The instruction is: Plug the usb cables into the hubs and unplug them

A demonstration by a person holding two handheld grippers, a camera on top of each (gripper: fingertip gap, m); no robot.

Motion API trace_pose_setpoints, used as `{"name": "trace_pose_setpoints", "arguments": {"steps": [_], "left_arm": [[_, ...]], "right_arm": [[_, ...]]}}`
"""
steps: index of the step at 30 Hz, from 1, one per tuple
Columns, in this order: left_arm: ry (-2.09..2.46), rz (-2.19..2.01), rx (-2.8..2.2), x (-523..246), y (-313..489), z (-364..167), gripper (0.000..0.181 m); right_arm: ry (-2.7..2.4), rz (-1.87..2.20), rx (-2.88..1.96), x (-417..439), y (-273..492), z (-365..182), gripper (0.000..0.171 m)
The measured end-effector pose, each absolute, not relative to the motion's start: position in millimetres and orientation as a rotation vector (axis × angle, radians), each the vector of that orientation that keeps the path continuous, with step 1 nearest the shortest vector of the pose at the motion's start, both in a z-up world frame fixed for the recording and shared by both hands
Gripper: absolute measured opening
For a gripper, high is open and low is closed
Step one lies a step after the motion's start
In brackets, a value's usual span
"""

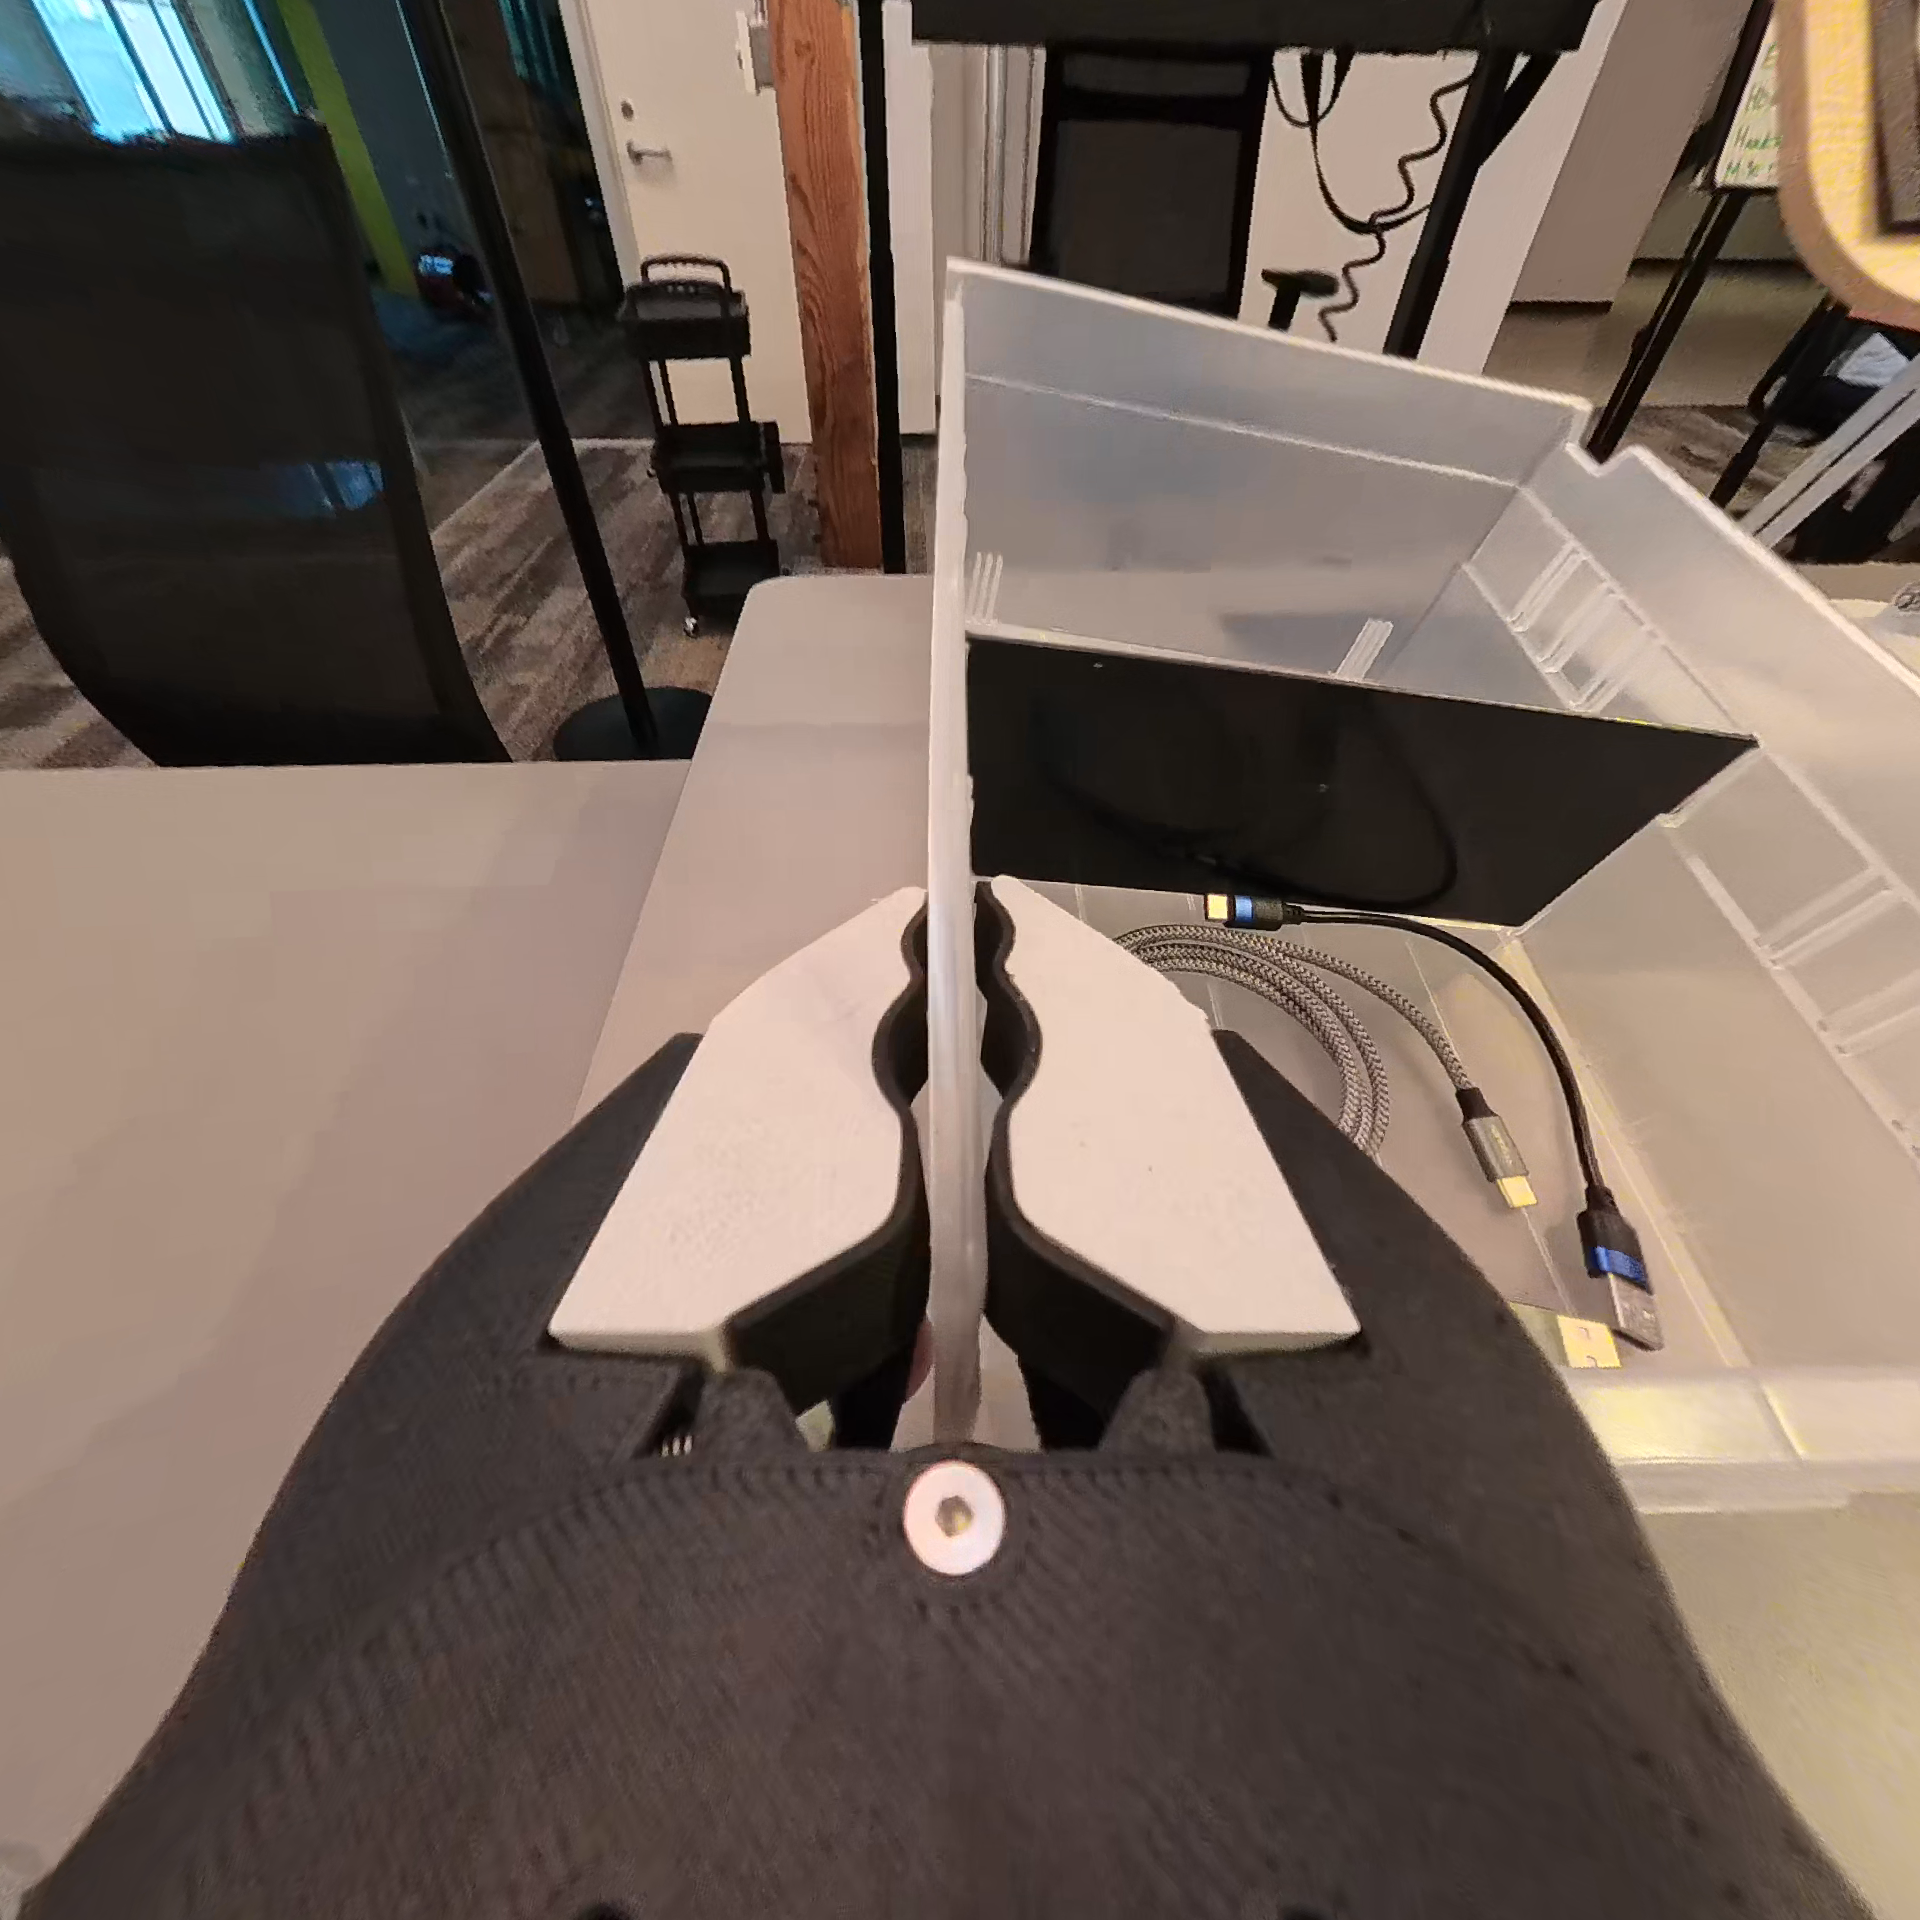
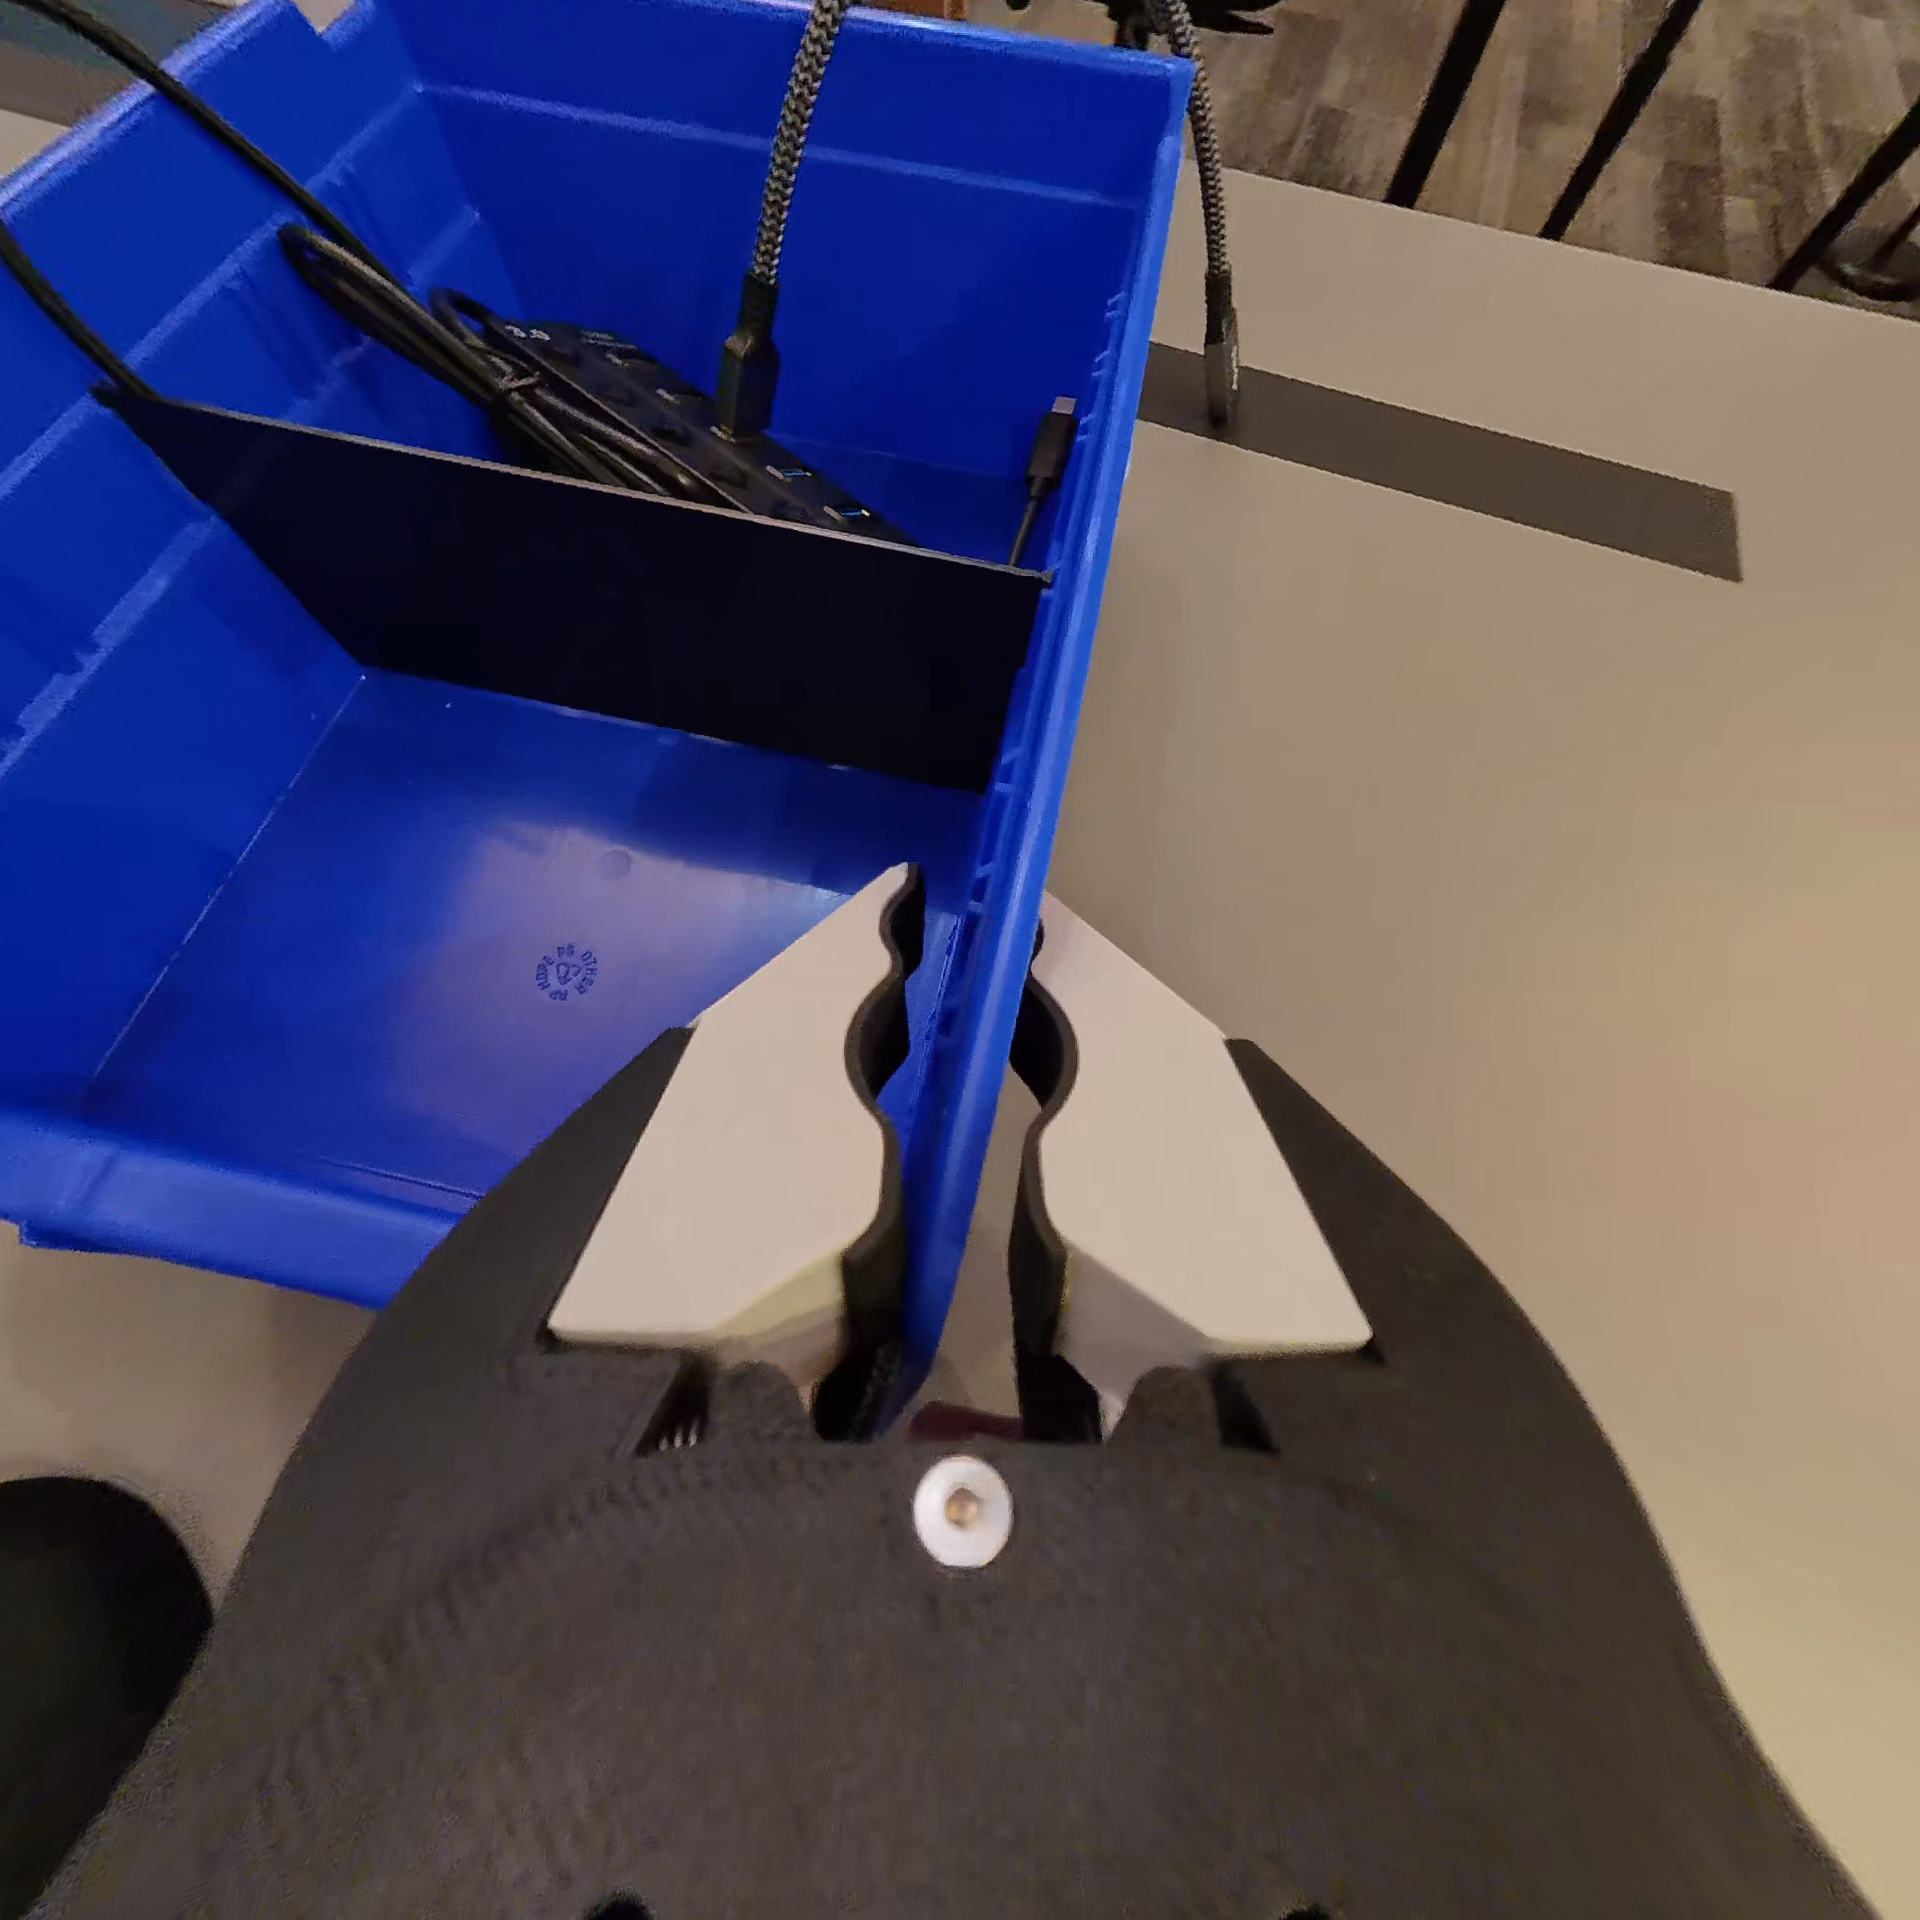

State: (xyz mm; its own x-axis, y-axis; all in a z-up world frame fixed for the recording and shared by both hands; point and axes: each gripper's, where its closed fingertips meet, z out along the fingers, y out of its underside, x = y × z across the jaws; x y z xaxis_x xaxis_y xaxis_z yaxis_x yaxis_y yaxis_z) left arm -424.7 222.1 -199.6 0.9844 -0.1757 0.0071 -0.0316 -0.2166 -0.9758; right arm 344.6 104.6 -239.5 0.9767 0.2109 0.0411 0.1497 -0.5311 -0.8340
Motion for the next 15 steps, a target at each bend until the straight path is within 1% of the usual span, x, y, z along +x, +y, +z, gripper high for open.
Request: {"name": "trace_pose_setpoints", "arguments": {"steps": [8, 10, 15], "left_arm": [[0.196, -0.101, -1.731, -426.7, 213.6, -175.1, 0.006], [0.184, -0.117, -1.726, -428.4, 211.2, -170.6, 0.006], [0.147, -0.157, -1.700, -432.0, 204.8, -156.4, 0.006]], "right_arm": [[-0.352, 0.151, -2.141, 283.9, 96.8, -239.6, 0.015], [-0.375, 0.188, -2.137, 264.5, 94.2, -239.7, 0.019], [-0.433, 0.242, -2.145, 219.7, 90.7, -242.8, 0.035]]}}
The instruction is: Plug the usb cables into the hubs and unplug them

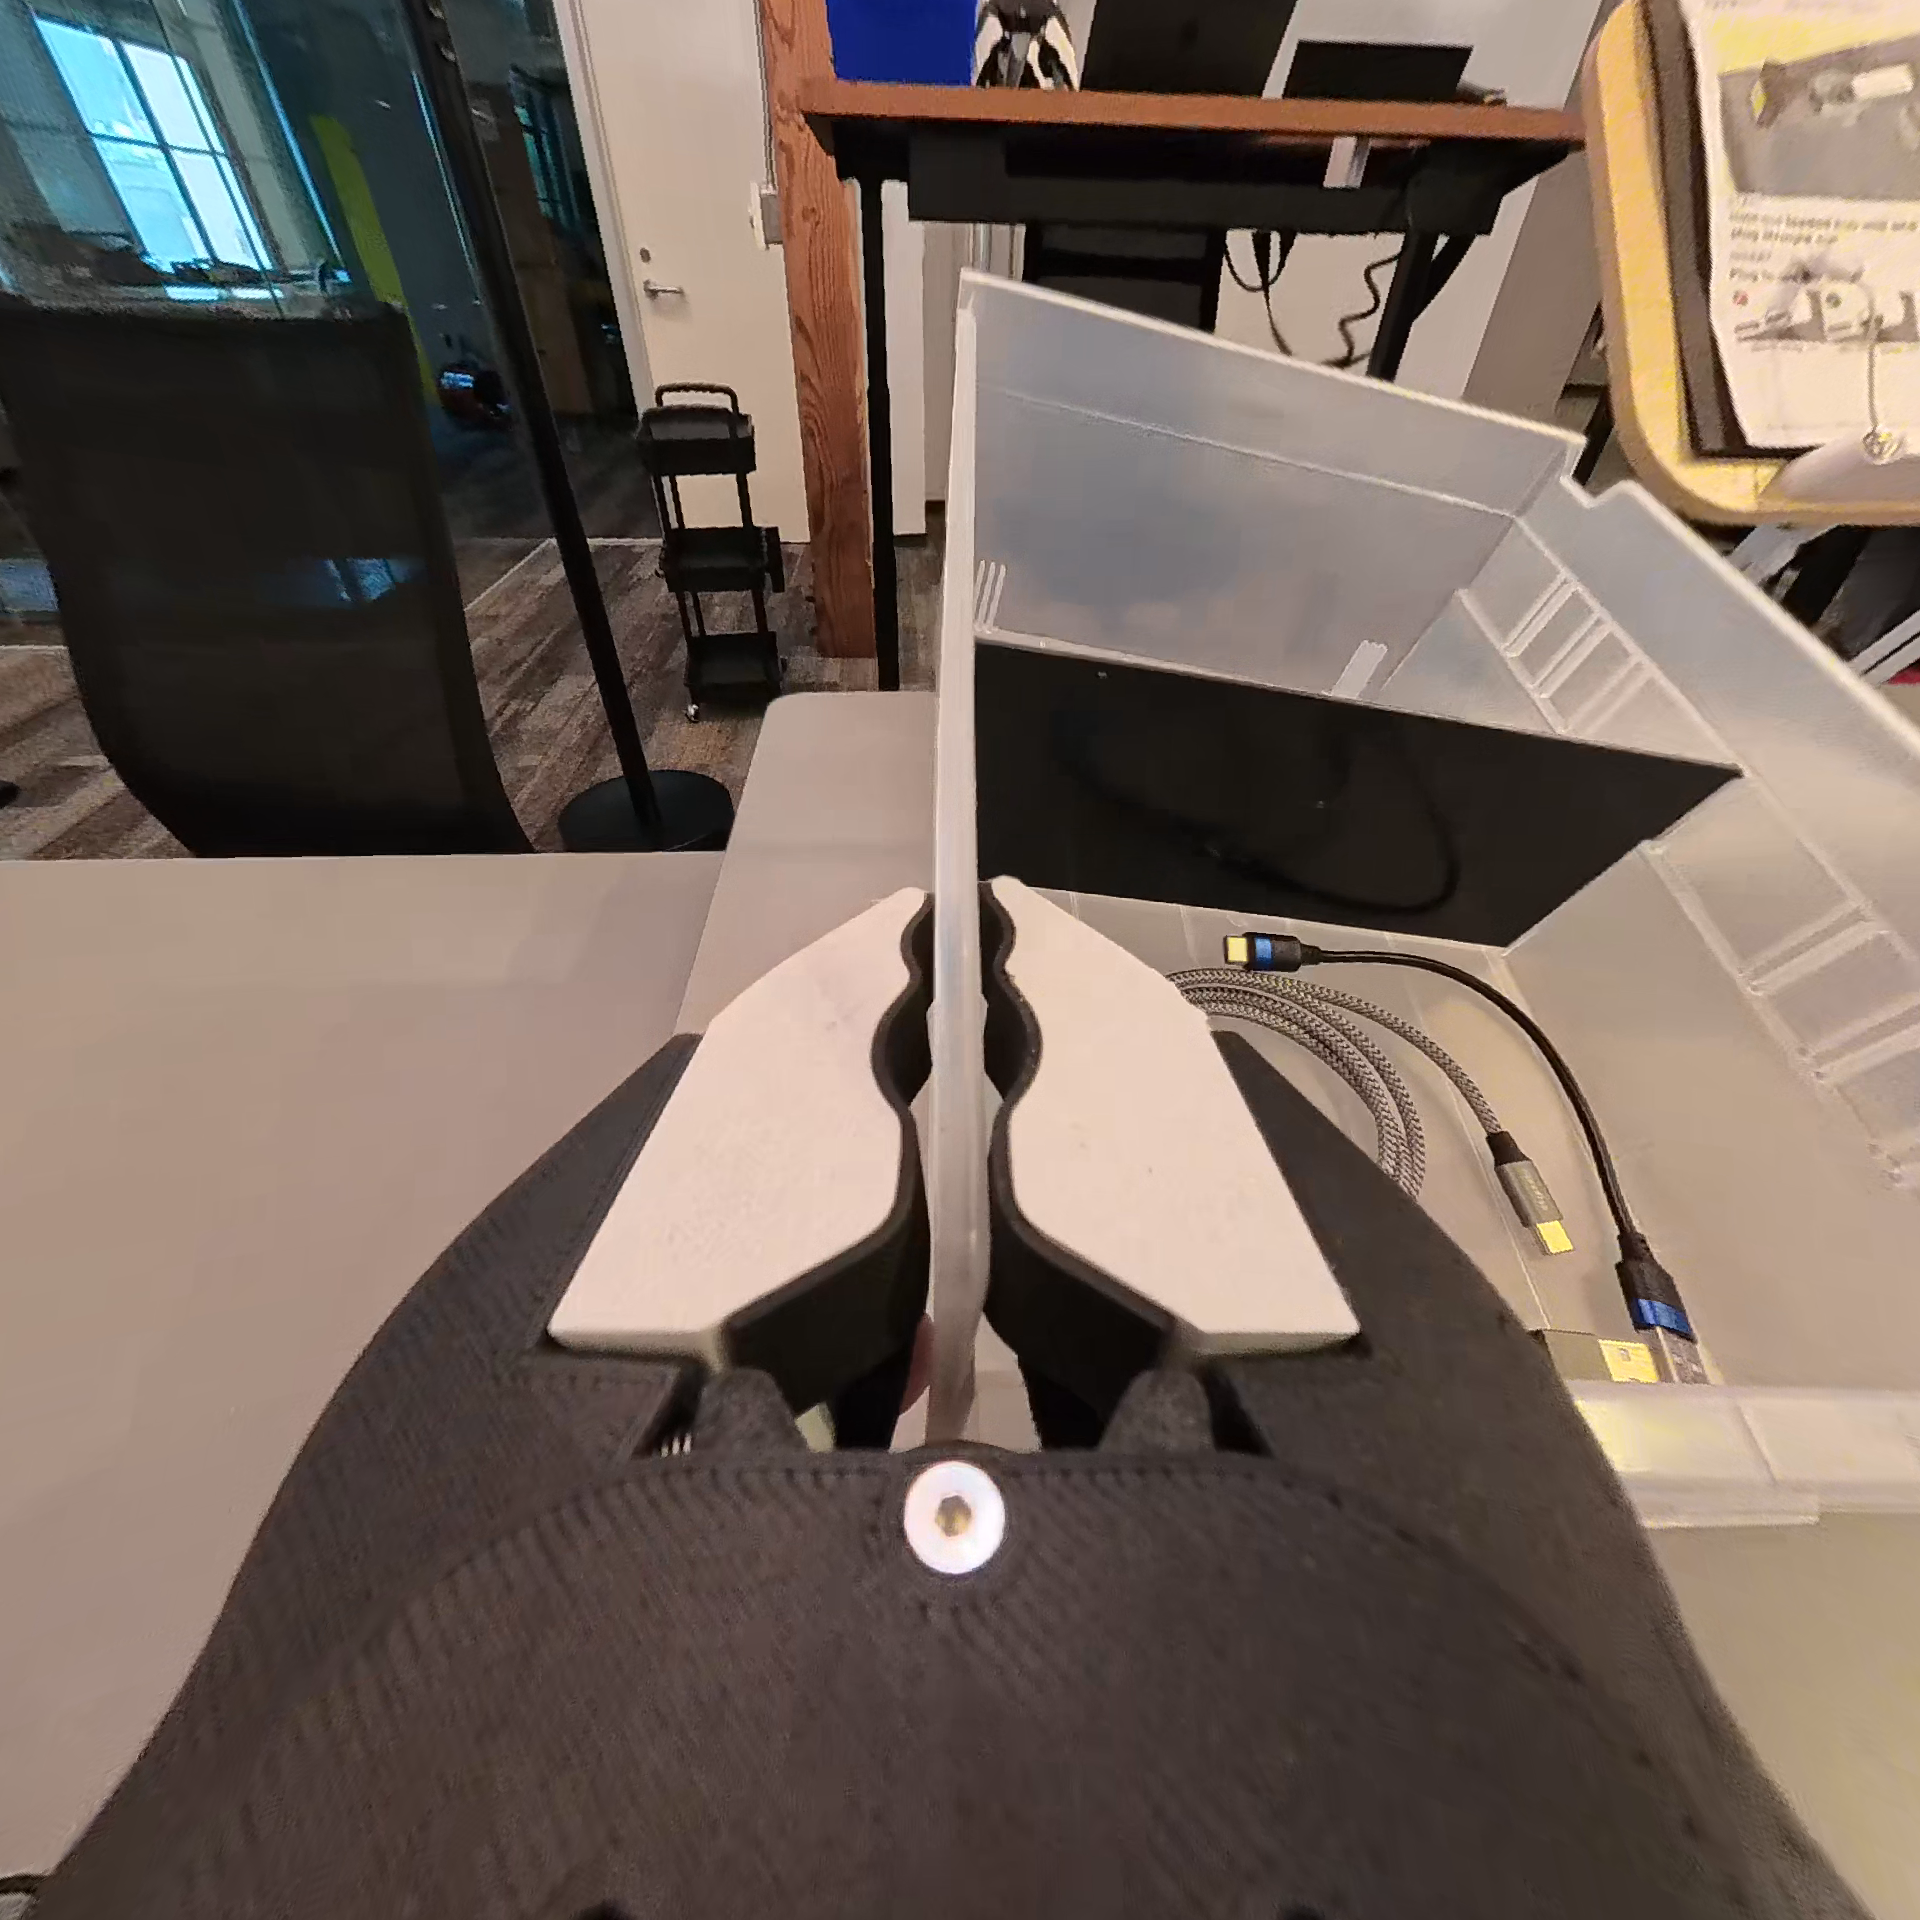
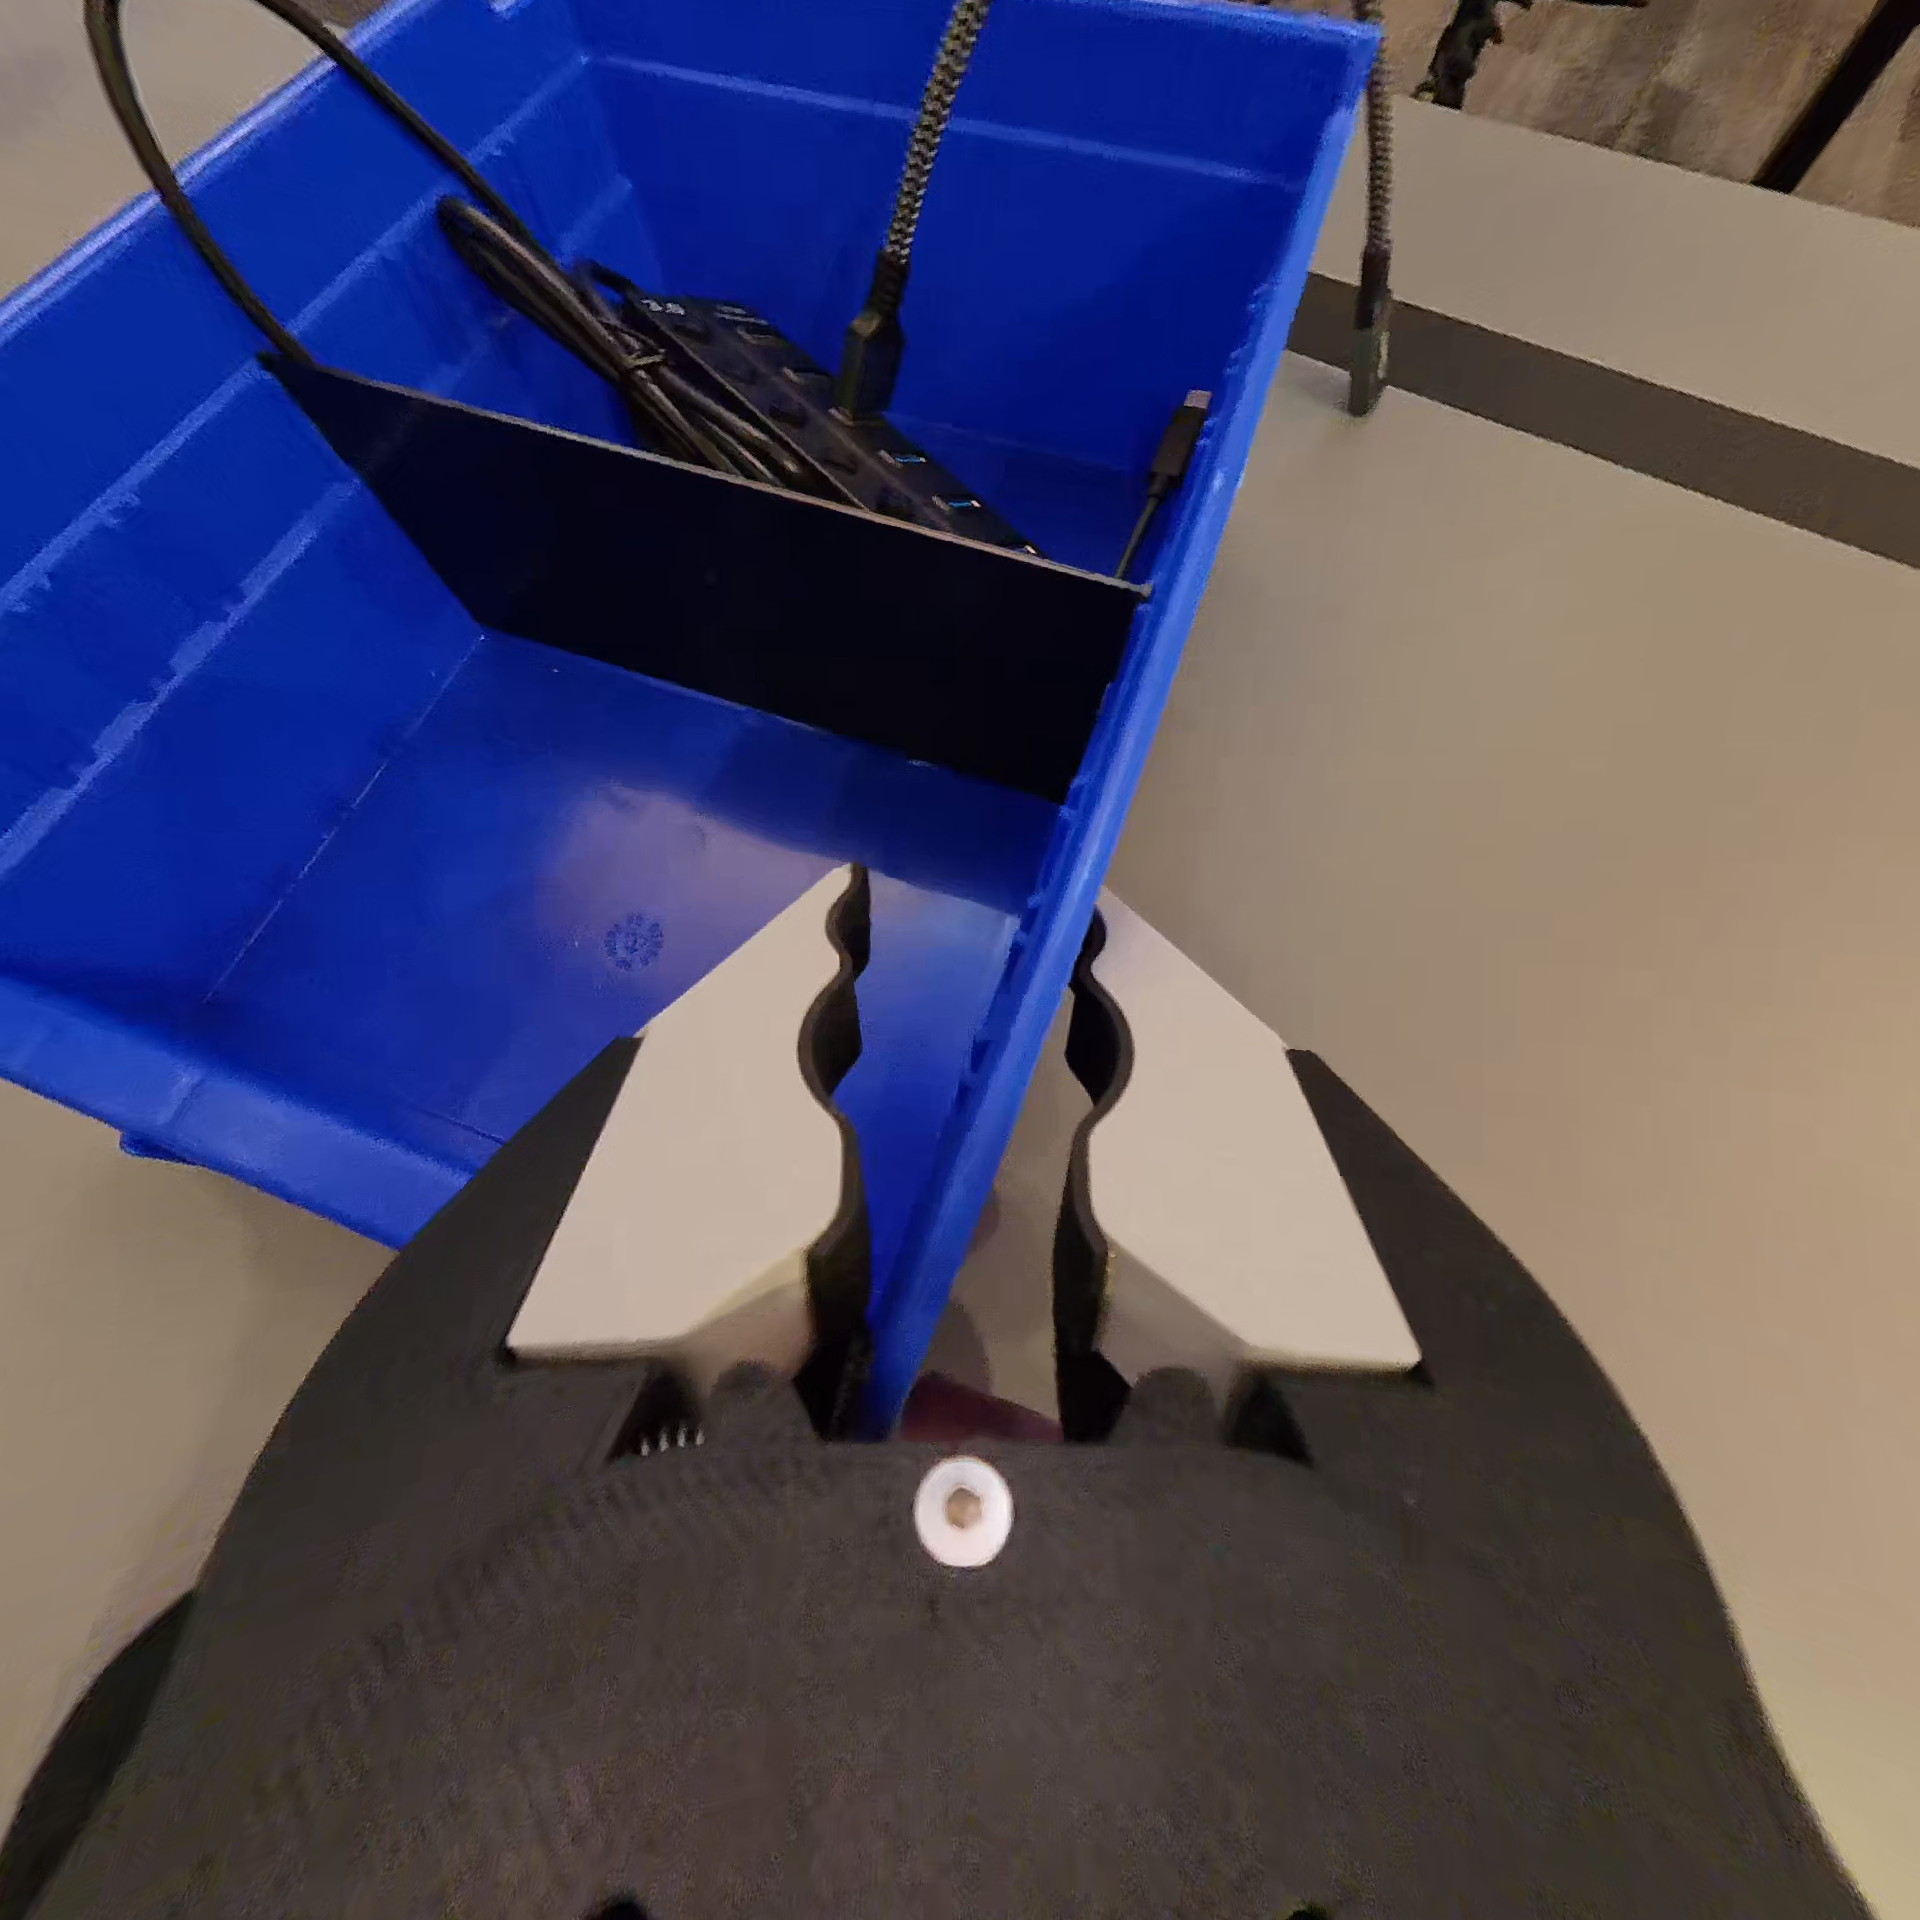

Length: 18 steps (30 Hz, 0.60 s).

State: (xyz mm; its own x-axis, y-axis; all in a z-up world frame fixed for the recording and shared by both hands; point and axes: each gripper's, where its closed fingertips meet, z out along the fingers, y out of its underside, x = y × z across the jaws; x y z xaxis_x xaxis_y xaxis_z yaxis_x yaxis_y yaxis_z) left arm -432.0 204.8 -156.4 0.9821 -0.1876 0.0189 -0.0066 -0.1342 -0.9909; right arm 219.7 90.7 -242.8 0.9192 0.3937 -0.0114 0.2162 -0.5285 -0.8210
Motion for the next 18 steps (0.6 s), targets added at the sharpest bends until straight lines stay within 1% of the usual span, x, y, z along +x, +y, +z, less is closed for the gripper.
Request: {"name": "trace_pose_setpoints", "arguments": {"steps": [3, 7, 9, 11, 14, 18], "left_arm": [[0.134, -0.180, -1.686, -432.4, 199.1, -147.0, 0.006], [0.136, -0.201, -1.667, -431.4, 190.5, -135.0, 0.006], [0.134, -0.213, -1.661, -431.0, 186.9, -130.6, 0.006], [0.133, -0.227, -1.661, -430.5, 183.5, -127.6, 0.006], [0.157, -0.245, -1.667, -428.1, 177.2, -122.1, 0.006], [0.185, -0.250, -1.663, -423.4, 169.1, -113.2, 0.006]], "right_arm": [[-0.461, 0.270, -2.146, 196.2, 89.8, -243.3, 0.044], [-0.506, 0.288, -2.148, 172.0, 87.9, -243.5, 0.046], [-0.526, 0.323, -2.152, 157.9, 85.6, -242.5, 0.051], [-0.539, 0.366, -2.148, 141.0, 82.9, -241.5, 0.059], [-0.513, 0.432, -2.129, 115.8, 81.9, -239.8, 0.081], [-0.544, 0.481, -2.125, 83.2, 79.5, -239.6, 0.100]]}}
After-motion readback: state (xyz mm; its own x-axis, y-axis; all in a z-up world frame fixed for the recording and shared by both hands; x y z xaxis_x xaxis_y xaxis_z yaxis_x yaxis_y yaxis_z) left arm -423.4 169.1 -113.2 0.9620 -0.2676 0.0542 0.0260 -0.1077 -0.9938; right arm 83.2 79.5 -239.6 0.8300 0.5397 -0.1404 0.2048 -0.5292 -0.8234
